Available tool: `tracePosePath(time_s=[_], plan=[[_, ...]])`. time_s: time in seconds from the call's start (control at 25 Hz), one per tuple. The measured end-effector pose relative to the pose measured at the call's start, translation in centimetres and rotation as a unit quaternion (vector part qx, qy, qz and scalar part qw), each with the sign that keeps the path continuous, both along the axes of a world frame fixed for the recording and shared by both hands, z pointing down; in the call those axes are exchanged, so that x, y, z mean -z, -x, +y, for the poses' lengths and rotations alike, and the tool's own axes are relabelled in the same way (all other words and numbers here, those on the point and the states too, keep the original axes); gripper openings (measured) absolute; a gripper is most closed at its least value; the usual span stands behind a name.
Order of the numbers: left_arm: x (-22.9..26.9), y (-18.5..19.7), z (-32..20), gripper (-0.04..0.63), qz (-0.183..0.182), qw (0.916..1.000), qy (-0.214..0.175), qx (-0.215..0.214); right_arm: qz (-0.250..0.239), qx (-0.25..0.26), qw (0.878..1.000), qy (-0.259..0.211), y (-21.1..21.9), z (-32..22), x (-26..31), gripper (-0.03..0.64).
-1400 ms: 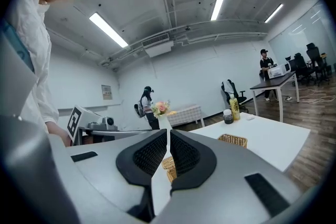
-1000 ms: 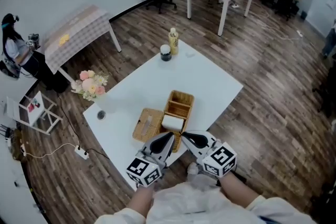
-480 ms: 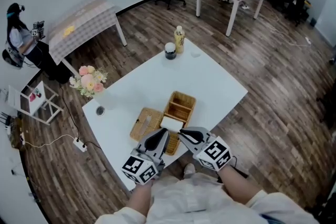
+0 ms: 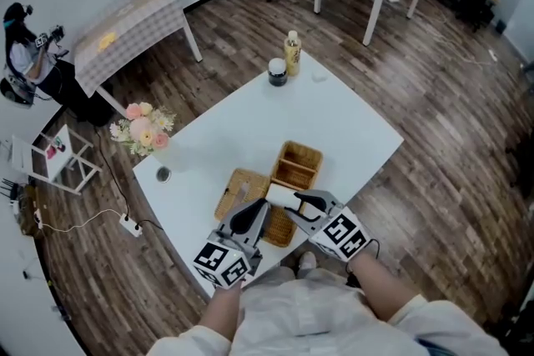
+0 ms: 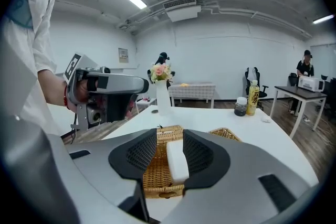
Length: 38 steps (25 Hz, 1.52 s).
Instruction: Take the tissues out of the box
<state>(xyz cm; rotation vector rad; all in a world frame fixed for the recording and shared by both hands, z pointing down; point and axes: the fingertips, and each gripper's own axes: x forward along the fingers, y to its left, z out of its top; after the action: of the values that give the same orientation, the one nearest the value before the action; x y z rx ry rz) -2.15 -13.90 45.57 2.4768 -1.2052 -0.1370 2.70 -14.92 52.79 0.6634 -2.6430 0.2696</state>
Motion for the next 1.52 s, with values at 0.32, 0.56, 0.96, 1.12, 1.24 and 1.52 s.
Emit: tracePosePath(time_s=[0.32,0.56,0.96,1.12,1.24,1.52], plan=[[-0.6,1.9,-1.3,0.020,0.004,0.9998,0.011,-0.017,0.063,0.025,0.998,0.008,1.9,-0.9,-3.2,0.222],[-1.0,2.9,-1.8,0.020,0.007,0.9996,0.018,-0.021,0.111,0.038,0.993,0.018,2.7,-1.7,-5.6,0.247],[-1.6,3.6,-2.5,0.020,0.014,0.9992,0.020,-0.033,0.212,0.072,0.974,0.010,3.2,-1.9,-8.7,0.270],[-1.6,3.7,-2.6,0.020,0.015,0.9992,0.020,-0.033,0.227,0.069,0.971,0.014,3.2,-2.2,-9.2,0.272],[-1.7,3.8,-2.5,0.020,0.015,0.9991,0.022,-0.032,0.253,0.077,0.964,0.013,3.1,-2.2,-9.7,0.272],[-1.8,3.7,-2.5,0.020,0.014,0.9989,0.024,-0.037,0.317,0.091,0.944,0.005,3.0,-2.5,-11.2,0.270]])
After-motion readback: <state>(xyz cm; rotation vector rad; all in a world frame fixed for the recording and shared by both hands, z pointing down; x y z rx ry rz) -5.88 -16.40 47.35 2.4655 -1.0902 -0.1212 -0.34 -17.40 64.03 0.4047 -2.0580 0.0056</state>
